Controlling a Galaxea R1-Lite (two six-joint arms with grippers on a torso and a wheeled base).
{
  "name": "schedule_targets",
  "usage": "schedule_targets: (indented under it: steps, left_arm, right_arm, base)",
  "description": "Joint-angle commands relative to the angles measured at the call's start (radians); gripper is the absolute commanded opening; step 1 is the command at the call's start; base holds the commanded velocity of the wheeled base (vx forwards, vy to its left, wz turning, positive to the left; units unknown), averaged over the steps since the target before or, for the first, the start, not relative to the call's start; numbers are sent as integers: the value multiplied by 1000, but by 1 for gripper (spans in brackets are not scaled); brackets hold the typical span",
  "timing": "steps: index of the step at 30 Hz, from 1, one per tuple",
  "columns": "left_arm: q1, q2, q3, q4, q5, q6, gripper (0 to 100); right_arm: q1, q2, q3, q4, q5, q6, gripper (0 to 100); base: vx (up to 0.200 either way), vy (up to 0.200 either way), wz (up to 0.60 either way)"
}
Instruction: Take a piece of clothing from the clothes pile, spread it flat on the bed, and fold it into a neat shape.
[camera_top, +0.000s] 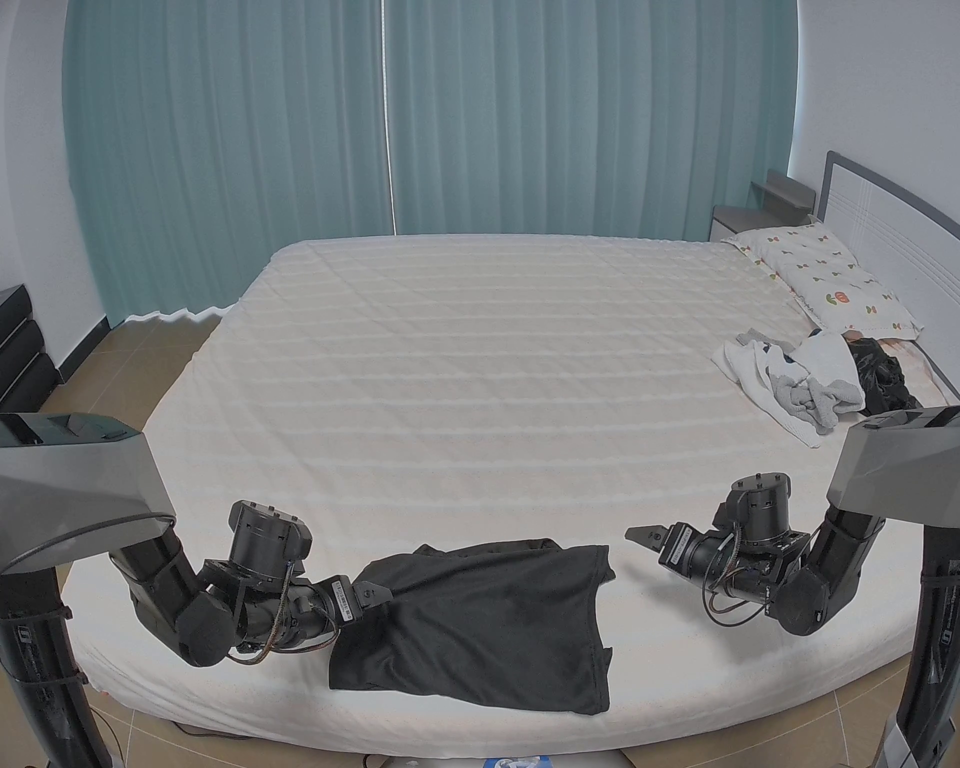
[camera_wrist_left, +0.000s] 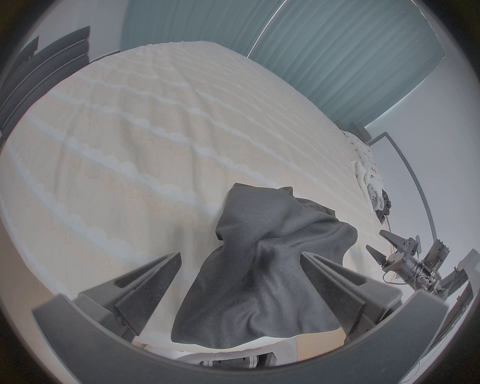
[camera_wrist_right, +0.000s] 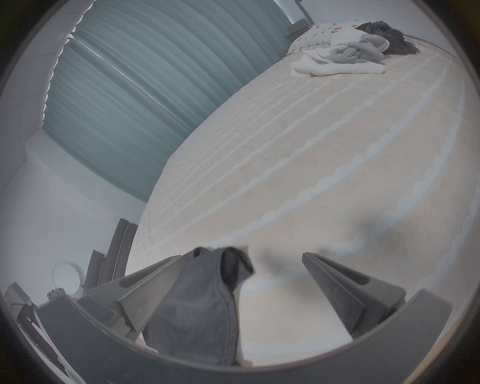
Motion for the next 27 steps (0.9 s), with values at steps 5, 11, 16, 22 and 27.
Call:
schedule_targets:
  steps: [5,11,16,22,27]
  left_arm:
    - [24,6,-3,-15,-5,-2,100]
    - [65,21,-18,-24,-45,-5,100]
    - [71,24,-21,-53,-46,-23,100]
    - [81,32,-50,-53,-42,-71,100]
    - [102,32,-62,-48,-46,-71,100]
  right_arm:
    - [116,3,73,-11,10,-10,100]
    - [149,6,168,-61,77,-93,100]
    - [190,24,206,-76,120,-148,100]
    - [234,49,197,-82,122,-150,100]
    - [253,55,189,-79,126,-150,100]
  base:
    - [-40,0,0]
    - [0,0,0]
    - [0,0,0]
    - [0,0,0]
    - [0,0,0]
